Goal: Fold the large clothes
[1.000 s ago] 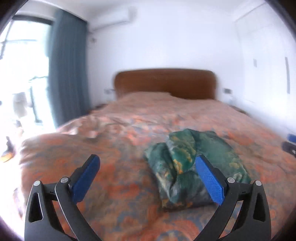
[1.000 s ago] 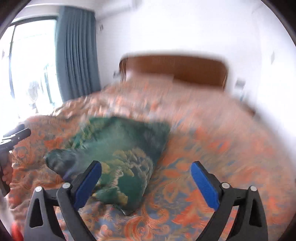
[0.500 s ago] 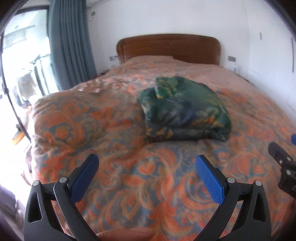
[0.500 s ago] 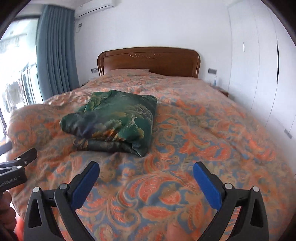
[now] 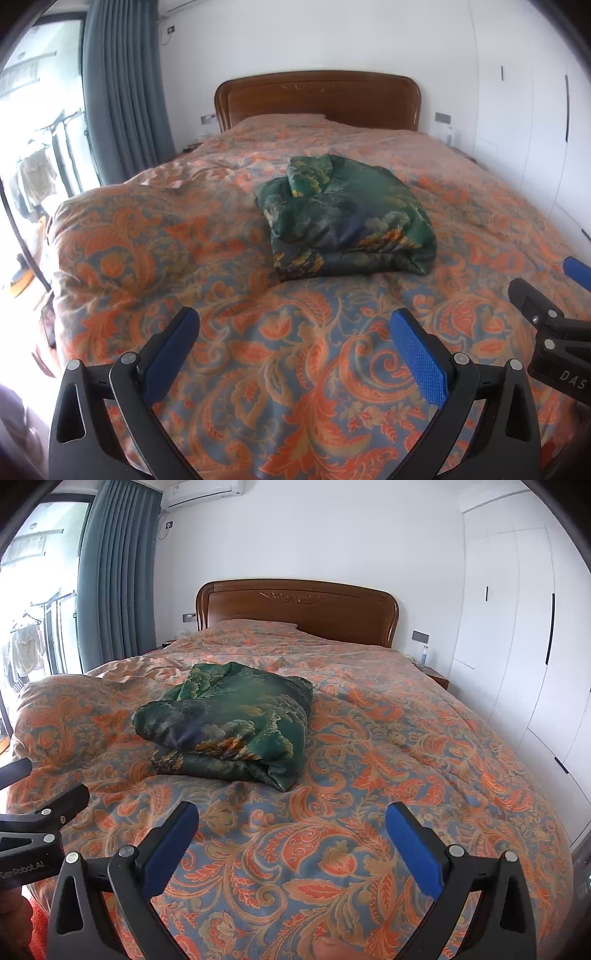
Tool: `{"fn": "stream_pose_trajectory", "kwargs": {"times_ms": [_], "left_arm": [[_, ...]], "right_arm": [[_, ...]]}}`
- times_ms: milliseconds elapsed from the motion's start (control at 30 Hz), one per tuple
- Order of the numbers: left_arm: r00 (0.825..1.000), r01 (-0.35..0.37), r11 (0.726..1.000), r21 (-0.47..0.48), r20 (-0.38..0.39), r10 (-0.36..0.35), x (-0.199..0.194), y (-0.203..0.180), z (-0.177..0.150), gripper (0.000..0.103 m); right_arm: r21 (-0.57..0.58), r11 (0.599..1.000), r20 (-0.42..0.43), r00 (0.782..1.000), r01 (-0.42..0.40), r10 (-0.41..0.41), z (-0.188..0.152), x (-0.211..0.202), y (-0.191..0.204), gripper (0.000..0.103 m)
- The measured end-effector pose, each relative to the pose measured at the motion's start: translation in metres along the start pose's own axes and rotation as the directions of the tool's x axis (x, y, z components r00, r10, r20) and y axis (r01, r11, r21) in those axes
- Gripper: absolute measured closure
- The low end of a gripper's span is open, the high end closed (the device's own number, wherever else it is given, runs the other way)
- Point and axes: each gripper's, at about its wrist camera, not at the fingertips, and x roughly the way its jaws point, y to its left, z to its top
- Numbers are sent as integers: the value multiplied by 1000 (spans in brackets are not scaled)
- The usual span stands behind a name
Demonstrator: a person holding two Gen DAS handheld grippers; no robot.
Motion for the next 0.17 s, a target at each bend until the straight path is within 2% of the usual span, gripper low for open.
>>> {"fn": "stream_pose_trajectory", "kwargs": {"times_ms": [167], "left_arm": [[1000,15,1000,-12,6,-15,-1,0,1,0]], "right_arm": [[6,1000,-6,1000,2,-2,-1,-3,-2,0]]}}
